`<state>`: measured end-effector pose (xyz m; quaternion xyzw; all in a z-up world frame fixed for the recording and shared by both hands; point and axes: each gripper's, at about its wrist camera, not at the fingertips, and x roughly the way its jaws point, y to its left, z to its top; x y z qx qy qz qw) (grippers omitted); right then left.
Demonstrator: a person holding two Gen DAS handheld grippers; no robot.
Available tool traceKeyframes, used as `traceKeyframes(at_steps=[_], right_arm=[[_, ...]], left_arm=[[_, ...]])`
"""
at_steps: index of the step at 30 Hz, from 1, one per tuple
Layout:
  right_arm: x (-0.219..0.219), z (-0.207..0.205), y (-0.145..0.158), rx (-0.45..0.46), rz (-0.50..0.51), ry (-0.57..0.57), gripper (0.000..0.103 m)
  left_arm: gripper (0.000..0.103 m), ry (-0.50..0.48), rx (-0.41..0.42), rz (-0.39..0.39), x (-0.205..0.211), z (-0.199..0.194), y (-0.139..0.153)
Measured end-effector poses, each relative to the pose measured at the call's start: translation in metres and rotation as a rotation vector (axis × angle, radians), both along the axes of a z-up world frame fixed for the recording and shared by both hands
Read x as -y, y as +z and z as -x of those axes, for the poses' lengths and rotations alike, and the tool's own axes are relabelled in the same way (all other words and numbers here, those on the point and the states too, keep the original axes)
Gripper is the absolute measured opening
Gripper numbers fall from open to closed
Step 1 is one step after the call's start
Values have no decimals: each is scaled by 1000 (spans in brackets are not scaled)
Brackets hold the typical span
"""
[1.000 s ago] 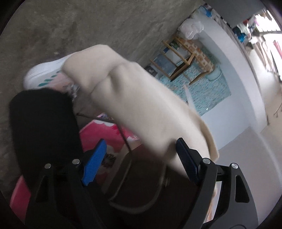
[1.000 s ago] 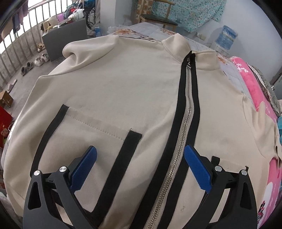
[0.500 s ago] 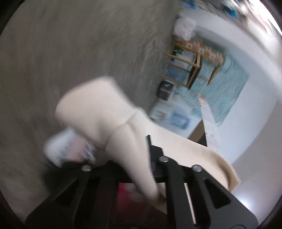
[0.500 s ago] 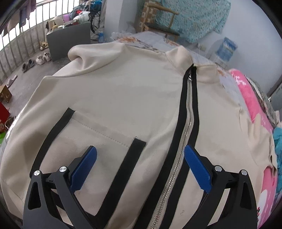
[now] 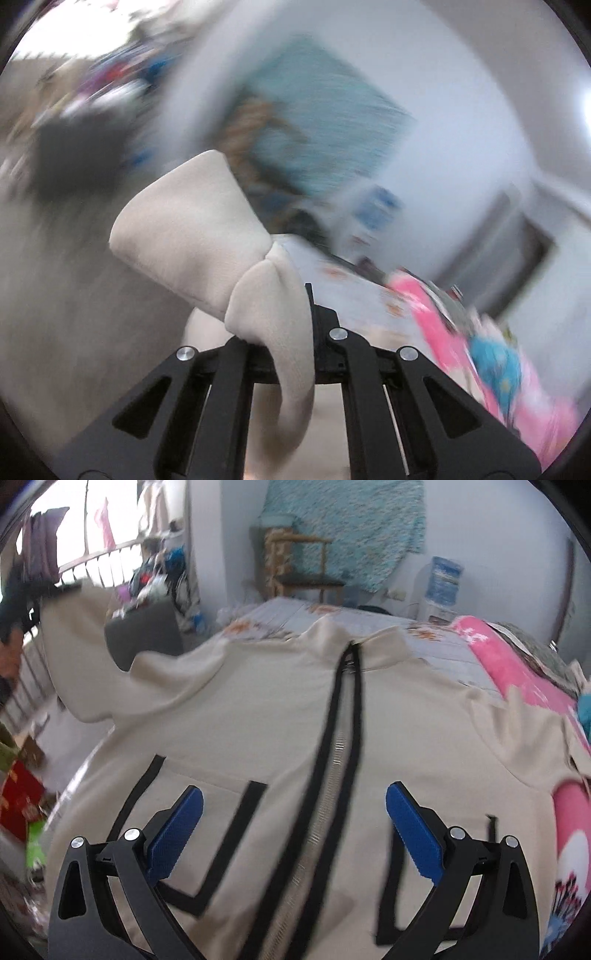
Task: Fold large clothes
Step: 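Lift the hem with both grippers and fold it over toward the collar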
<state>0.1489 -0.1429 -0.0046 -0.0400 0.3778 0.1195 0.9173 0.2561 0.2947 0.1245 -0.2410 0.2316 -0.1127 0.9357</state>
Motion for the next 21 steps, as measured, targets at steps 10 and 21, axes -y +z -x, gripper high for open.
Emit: traceKeyframes(at_steps=[10, 21], right_arm=[[126, 63, 40, 86, -97, -205, 97], [177, 39, 14, -55, -28, -238, 97]], left_arm=[[62, -410, -135, -267, 301, -7, -38], [78, -260, -355, -361, 293, 71, -144]])
